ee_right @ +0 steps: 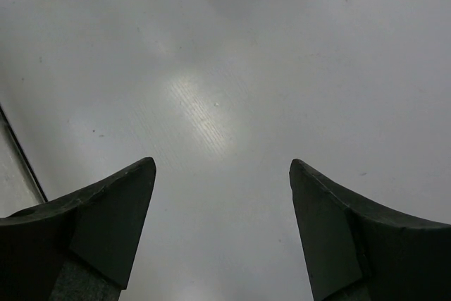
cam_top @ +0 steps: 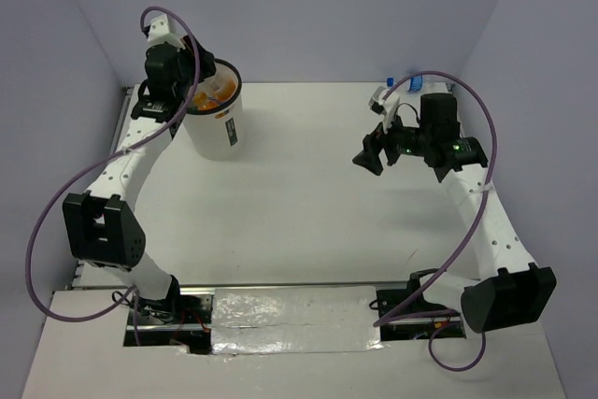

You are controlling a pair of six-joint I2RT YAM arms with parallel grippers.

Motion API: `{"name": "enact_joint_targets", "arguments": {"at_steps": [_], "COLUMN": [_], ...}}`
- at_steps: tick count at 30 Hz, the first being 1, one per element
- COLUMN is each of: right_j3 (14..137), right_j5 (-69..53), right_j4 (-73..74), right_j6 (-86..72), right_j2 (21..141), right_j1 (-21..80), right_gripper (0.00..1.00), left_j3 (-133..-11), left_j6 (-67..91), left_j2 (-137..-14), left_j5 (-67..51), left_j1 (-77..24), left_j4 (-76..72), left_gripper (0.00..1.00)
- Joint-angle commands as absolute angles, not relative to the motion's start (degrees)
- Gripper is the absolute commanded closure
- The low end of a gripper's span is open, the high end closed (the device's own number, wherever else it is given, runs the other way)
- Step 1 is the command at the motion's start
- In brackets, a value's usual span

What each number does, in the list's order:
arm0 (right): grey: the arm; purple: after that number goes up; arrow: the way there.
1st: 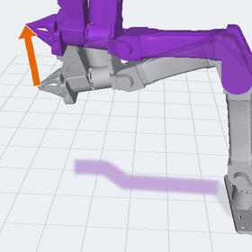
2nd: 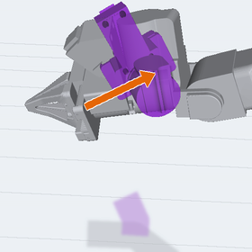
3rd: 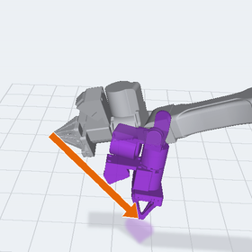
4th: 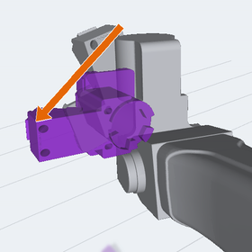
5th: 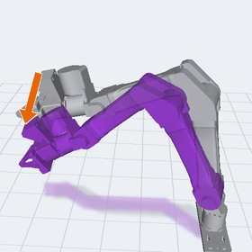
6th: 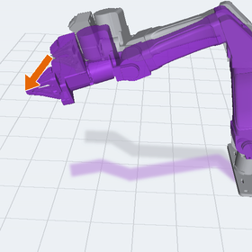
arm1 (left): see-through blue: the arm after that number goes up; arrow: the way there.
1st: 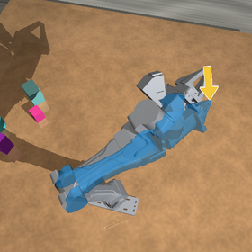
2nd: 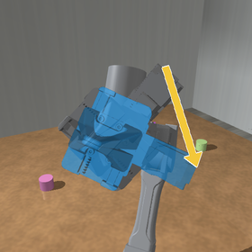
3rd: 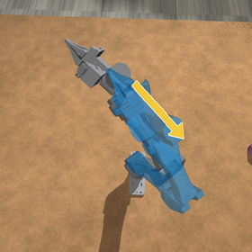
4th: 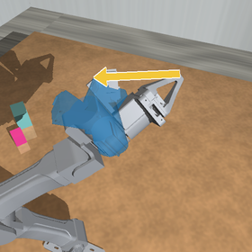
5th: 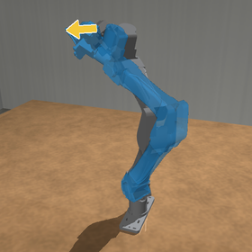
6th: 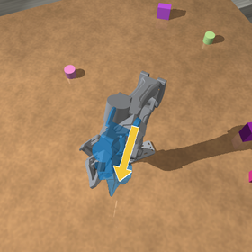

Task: Put the plastic bottles in the bin

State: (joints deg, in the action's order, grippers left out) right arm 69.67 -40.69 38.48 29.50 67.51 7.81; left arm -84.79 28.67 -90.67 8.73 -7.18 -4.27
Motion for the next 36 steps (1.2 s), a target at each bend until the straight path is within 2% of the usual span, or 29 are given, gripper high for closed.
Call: {"name": "enact_joint_targets", "arguments": {"at_steps": [1,2,4,5,7,8,9,17,23,29,36], "right_j3": [70.5,70.8,71.4,72.2,73.1,74.3,74.9,82.5,89.0,101.0,116.3], "right_j5": [-41.7,-41.0,-39.7,-39.2,-37.9,-37.6,-37.4,-33.2,-23.9,-12.1,-7.9], "right_j4": [37.9,37.9,37.5,37.5,37.0,36.8,36.7,33.1,28.1,28.7,25.1], "right_j6": [29.5,29.1,27.1,26.4,23.1,21.8,19.4,6.1,-12.2,-23.6,-34.4], "right_j2": [67.4,67.9,69.5,70.2,72.6,73.5,74.4,84.8,94.3,107.5,124.2], "right_j1": [6.8,6.6,6.1,5.3,4.5,3.5,3.1,-1.3,-4.1,-6.5,-10.5], "right_gripper": [0.16,0.15,0.09,0.08,0.03,0.01,0.0,0.0,0.01,0.02,0.04], "left_j3": [-87.9,-88.1,-89.0,-89.3,-89.5,-89.4,-89.2,-89.0,-87.1,-82.4,-72.4], "left_j6": [26.9,27.2,27.4,27.5,27.6,27.6,27.7,27.7,26.9,26.0,28.4], "left_j2": [-92.0,-92.4,-93.2,-93.4,-93.6,-93.5,-93.3,-89.7,-83.1,-75.5,-61.7], "left_j5": [10.4,9.8,9.3,9.1,8.7,8.3,8.0,4.7,3.7,6.5,8.3], "left_j1": [-6.7,-6.6,-6.6,-6.6,-6.5,-6.4,-6.4,-5.5,-5.0,-4.1,-3.7], "left_j4": [-6.7,-6.3,-4.8,-4.1,-3.0,-2.6,-2.4,-0.9,-0.2,3.6,9.0], "left_gripper": [0.91,0.7,0.48,0.32,0.18,0.04,0.01,0.01,0.01,0.01,0.01]}}
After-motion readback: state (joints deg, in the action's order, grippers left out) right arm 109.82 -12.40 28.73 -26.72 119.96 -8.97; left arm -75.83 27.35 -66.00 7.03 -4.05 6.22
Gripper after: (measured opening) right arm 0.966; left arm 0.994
